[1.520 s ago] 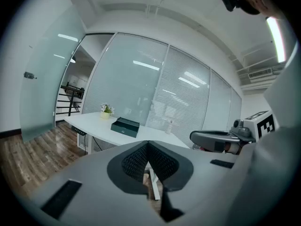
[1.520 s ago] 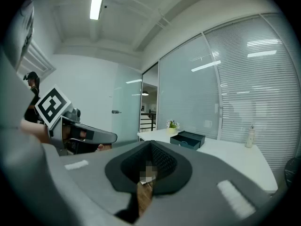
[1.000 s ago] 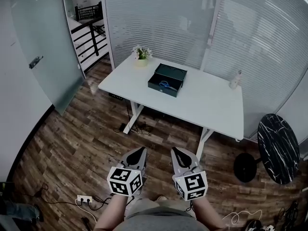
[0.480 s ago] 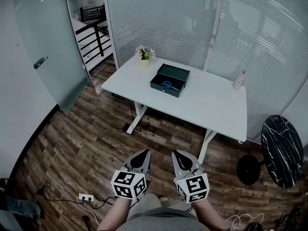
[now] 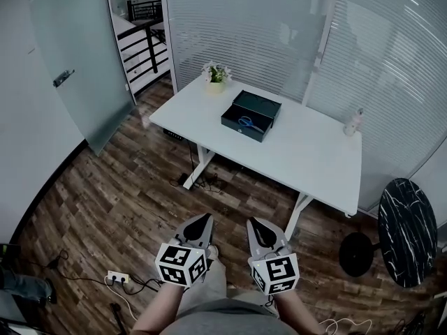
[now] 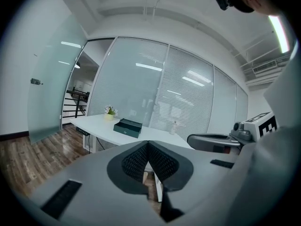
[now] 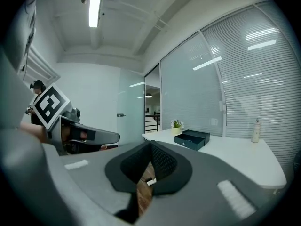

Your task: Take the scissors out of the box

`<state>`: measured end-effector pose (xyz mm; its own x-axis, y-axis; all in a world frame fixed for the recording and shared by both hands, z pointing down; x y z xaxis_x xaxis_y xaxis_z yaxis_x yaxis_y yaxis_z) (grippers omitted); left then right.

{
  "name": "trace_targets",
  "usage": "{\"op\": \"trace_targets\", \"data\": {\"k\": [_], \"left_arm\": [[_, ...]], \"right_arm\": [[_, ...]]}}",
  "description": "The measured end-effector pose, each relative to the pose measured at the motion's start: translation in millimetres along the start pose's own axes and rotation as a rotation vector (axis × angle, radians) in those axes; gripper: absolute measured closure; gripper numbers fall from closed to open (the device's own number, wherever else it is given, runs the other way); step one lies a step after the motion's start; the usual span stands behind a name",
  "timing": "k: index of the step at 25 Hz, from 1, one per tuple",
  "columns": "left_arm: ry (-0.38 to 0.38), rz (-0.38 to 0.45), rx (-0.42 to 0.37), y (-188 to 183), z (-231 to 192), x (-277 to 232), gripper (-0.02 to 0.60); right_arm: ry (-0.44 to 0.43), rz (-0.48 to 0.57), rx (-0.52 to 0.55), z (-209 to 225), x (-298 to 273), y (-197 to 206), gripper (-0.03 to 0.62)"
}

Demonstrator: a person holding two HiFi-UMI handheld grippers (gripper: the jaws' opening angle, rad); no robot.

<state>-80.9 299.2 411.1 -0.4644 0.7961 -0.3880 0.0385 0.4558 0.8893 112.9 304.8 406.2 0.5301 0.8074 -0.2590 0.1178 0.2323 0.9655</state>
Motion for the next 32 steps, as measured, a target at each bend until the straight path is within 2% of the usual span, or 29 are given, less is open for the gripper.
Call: {"op": "trace_targets", "data": {"k": [8,15,22,32], "left_arm": [[-0.010,-0.007,0.012,-11.4,-20.0,-36.2,0.577],[0.023,-0.016,0.005,-36.6,-42.7,-97.7,0.577],[0.045,-0.028,-0.013,-65.8,-79.8,-160.5,0.577],[0.067,-0.028,-0.007,-126.9,-146.1,-246.8,0.577]], "right_arm": [[-0.011,-0.006,0.002,24.0,-39.0,-5.3,0.585],[0.009,-0.032,0.008,60.7,-85.8,-11.6,0.585],[0.007,-0.032,0.028,95.6,-158.9,-30.2,0.585],[0.008,-0.024,0.050,140.4,-270.3,-74.0,0.585]]}}
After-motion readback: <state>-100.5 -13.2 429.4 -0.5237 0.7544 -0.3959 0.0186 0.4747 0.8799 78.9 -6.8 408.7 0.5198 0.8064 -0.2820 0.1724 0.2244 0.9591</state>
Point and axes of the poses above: the fingertips, and each gripper's own axes: x backward along the fingers, z to its right, y out of its underside, the point moved 9 cm from there along x, backward along the fingers, and after that the axes turned 8 degrees about -z, right-handed, at the moved point
